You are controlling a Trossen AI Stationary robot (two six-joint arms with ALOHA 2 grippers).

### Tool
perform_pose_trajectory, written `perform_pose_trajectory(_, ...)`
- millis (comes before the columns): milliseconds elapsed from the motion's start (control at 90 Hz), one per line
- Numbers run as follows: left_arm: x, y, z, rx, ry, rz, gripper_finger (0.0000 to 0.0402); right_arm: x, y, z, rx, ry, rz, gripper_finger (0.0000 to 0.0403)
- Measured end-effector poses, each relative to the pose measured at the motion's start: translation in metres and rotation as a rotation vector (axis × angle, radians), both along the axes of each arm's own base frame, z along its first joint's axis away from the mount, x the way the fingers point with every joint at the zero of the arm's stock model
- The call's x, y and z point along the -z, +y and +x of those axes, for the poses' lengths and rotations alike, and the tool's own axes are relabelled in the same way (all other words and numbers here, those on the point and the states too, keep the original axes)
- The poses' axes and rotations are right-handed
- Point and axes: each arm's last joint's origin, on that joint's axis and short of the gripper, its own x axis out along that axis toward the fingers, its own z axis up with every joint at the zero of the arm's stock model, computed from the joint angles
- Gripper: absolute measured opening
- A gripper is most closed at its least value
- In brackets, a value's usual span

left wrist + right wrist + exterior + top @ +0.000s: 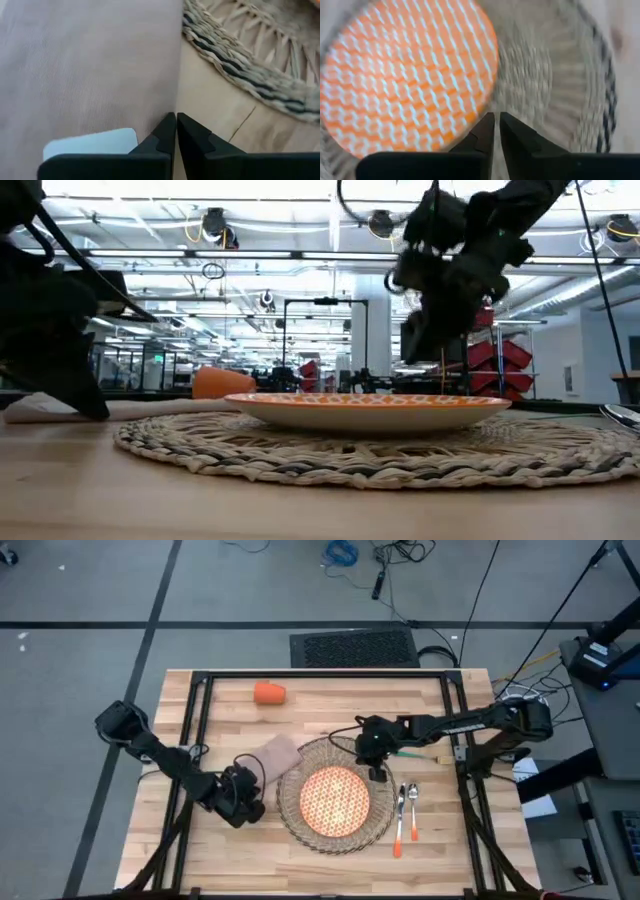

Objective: Set table place
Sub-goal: Put the white napkin on the table to the left of the brown mat

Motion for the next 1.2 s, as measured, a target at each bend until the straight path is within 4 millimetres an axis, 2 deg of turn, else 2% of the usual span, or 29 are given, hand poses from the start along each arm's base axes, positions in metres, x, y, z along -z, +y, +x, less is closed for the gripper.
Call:
perform_pose_trajectory(156,-0.005,-0.011,0.008,-0.018,-0.126,-0.112,0.0004,-0.005,0.007,0.005,-0.024,-0.066,-0.007,0.0018)
perform_pose_trajectory(267,-0.012,-0.017,0.014,0.04,-0.178,-0.112,0.0004,-0.008,0.01,0.008,-0.04,-0.112,-0.015,0.0018)
perform_pose_trajectory(400,-0.041,-0.026,0.026,0.132,-0.225,-0.048,0.0004,-0.011,0.01,0.01,-0.049,-0.149,-0.023,0.0018)
perform_pose_trajectory(511,-0.063,-0.024,0.024,0.202,-0.05,0.106,0.0004,-0.012,0.01,0.012,-0.05,-0.169,-0.026,0.0018)
perform_pose_trajectory(656,-0.071,-0.01,0.004,0.225,0.255,0.271,0.001,-0.011,0.013,0.013,-0.061,-0.167,-0.024,0.0018)
perform_pose_trajectory(822,-0.067,-0.003,-0.008,0.341,0.443,0.316,0.0067,-0.012,0.02,0.014,-0.068,-0.179,-0.041,0.0018)
perform_pose_trajectory(1033,-0.055,-0.005,-0.007,0.509,0.488,0.226,0.0173,-0.011,0.025,0.018,-0.068,-0.197,-0.027,0.0018)
perform_pose_trajectory(1200,-0.041,0.0,-0.006,0.561,0.488,0.172,0.0202,0.001,0.028,0.023,-0.064,-0.164,-0.013,0.0018)
